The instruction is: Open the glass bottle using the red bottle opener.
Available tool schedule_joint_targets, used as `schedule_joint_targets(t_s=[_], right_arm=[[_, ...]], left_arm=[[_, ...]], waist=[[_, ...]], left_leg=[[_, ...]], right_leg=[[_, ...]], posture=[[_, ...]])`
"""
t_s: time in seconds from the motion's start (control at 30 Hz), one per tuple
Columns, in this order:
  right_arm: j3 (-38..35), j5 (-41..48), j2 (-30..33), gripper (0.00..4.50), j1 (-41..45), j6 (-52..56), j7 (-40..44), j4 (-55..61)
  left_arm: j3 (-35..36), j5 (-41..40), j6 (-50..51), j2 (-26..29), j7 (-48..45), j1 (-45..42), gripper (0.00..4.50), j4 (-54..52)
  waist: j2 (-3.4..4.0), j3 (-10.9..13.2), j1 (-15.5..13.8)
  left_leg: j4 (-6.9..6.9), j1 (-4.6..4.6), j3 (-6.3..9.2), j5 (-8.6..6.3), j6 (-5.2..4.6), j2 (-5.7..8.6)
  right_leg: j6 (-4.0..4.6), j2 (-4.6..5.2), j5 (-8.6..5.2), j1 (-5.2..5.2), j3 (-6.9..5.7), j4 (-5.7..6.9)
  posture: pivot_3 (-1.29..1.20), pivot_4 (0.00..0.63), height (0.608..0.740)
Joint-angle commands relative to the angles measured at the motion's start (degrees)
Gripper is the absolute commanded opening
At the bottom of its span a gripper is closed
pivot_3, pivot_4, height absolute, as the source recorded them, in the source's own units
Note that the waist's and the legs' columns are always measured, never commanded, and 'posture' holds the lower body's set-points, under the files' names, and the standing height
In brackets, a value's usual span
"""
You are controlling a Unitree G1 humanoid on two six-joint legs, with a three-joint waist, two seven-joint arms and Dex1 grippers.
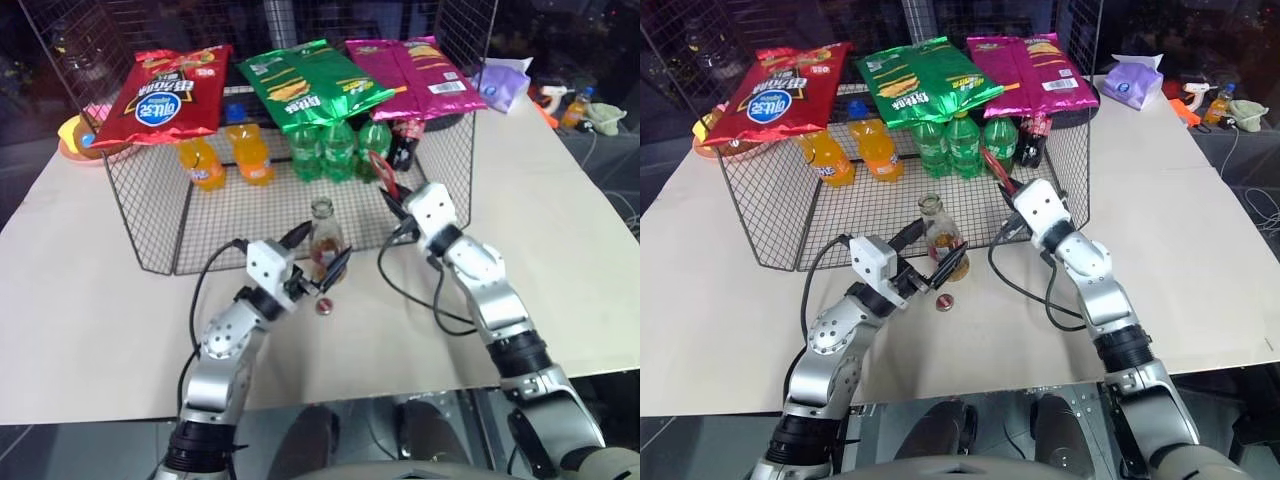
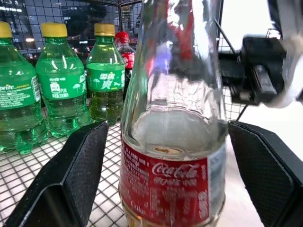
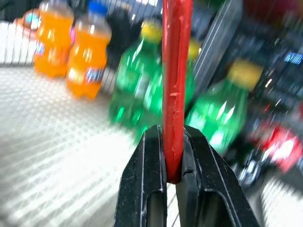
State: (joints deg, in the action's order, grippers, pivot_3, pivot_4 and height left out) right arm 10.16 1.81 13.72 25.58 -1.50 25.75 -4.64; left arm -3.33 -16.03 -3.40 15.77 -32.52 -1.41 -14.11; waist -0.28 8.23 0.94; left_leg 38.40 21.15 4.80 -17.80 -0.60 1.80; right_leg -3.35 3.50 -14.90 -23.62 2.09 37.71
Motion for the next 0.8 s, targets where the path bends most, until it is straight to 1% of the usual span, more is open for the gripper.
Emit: schedule_joint_targets(t_s=[0.03, 0.23, 0.37, 0.47, 0.5, 0.57, 0.63, 0.67, 0.7, 0.73, 0.8], right_arm=[[-1.36, 5.73, 1.09, 0.0, -2.8, 8.05, 3.9, 7.85], [-4.4, 16.71, 3.29, 0.0, -8.79, 25.05, 6.66, 19.1], [-5.45, 26.51, 10.38, 0.0, -14.77, 38.01, 13.2, 27.4], [-4.43, 28.17, 15.46, 0.0, -17.55, 41.61, 16.0, 30.2], [-4.6, 28.37, 15.78, 0.0, -17.87, 42.32, 15.49, 30.32], [-5.51, 29.54, 15.47, 0.86, -17.85, 43.93, 14.19, 30.26], [-6.24, 29.99, 15.91, 1.56, -18.06, 44.25, 14.32, 30.15], [-6.49, 29.96, 16.32, 2.06, -18.29, 44.02, 14.6, 30.06], [-6.82, 29.57, 17.02, 2.38, -18.92, 43.52, 14.78, 29.9], [-7.32, 29.75, 17.97, 2.98, -19.73, 43.6, 15.29, 29.71], [-7.95, 29.34, 19.9, 3.87, -21.45, 42.12, 16.82, 29.26]], left_arm=[[-0.21, -0.91, 0.6, 1.03, -0.87, 1.96, 4.16, -4.21], [0.72, -1.14, 1.41, 2.46, -1.32, 5.95, 4.16, -7.29], [2.28, -2.26, 2.03, 3.64, -0.92, 11.05, 4.16, -11.4], [3.53, -2.56, 2.06, 3.5, 0.32, 14.37, 4.16, -12.78], [3.82, -2.26, 1.87, 3.61, 0.49, 15.43, 4.16, -12.97], [4.39, -1.99, 1.56, 3.87, 0.61, 17.08, 4.29, -13.17], [5.24, -1.82, 1.34, 4.16, 0.87, 18.5, 4.29, -13.09], [5.66, -1.84, 1.26, 4.26, 1.04, 19.13, 4.29, -13.03], [6.24, -1.76, 1.2, 4.44, 1.23, 20.12, 4.29, -12.81], [6.97, -1.92, 1.62, 4.52, 1.61, 21.06, 4.29, -12.59], [8.12, -2.02, 2.49, 4.93, 2.09, 22.36, 4.29, -12.33]], waist=[[0.0, 0.0, 0.02], [0.02, 0.01, -0.1], [0.02, 0.03, -0.22], [0.01, 0.05, -0.27], [0.0, 0.05, -0.18], [-0.01, 0.07, -0.05], [-0.02, 0.07, -0.15], [-0.02, 0.08, -0.19], [-0.02, 0.08, -0.2], [-0.03, 0.08, -0.22], [-0.06, 0.1, -0.42]], left_leg=[[-0.01, 0.0, 0.0, 0.0, 0.0, 0.0], [-0.03, 0.0, 0.01, -0.01, -0.01, -0.03], [-0.03, 0.03, 0.02, -0.02, -0.04, -0.03], [-0.06, 0.06, 0.03, -0.09, -0.16, -0.04], [-0.05, 0.08, 0.03, -0.12, -0.2, -0.04], [-0.05, 0.0, 0.0, -0.18, -0.3, -0.06], [-0.05, -0.04, 0.01, -0.18, -0.32, -0.06], [-0.05, -0.05, 0.02, -0.18, -0.31, -0.06], [-0.05, -0.04, 0.02, -0.18, -0.31, -0.06], [-0.04, -0.04, 0.02, -0.18, -0.31, -0.06], [-0.03, -0.02, 0.03, -0.18, -0.3, -0.03]], right_leg=[[0.0, 0.0, 0.0, 0.0, 0.0, -0.01], [0.0, 0.06, 0.0, 0.0, 0.0, -0.01], [0.0, 0.1, 0.0, 0.01, -0.01, -0.06], [0.0, 0.27, -0.01, 0.02, -0.02, -0.19], [0.0, 0.26, -0.01, 0.02, -0.04, -0.18], [0.0, 0.21, 0.0, 0.05, -0.01, -0.15], [0.0, 0.1, -0.01, 0.06, -0.03, -0.06], [0.0, 0.07, -0.01, 0.07, -0.06, -0.04], [0.0, 0.04, -0.01, 0.07, -0.08, -0.04], [0.0, 0.01, -0.01, 0.07, -0.08, -0.05], [0.0, 0.04, -0.01, 0.09, -0.1, -0.08]], posture=[[0.0, 0.15, 0.74], [0.0, 0.15, 0.74], [0.0, 0.15, 0.74], [0.0, 0.15, 0.74], [0.0, 0.15, 0.74], [0.0, 0.15, 0.74], [0.0, 0.15, 0.74], [0.0, 0.15, 0.74], [0.0, 0.15, 0.74], [0.0, 0.15, 0.74], [0.0, 0.15, 0.74]])
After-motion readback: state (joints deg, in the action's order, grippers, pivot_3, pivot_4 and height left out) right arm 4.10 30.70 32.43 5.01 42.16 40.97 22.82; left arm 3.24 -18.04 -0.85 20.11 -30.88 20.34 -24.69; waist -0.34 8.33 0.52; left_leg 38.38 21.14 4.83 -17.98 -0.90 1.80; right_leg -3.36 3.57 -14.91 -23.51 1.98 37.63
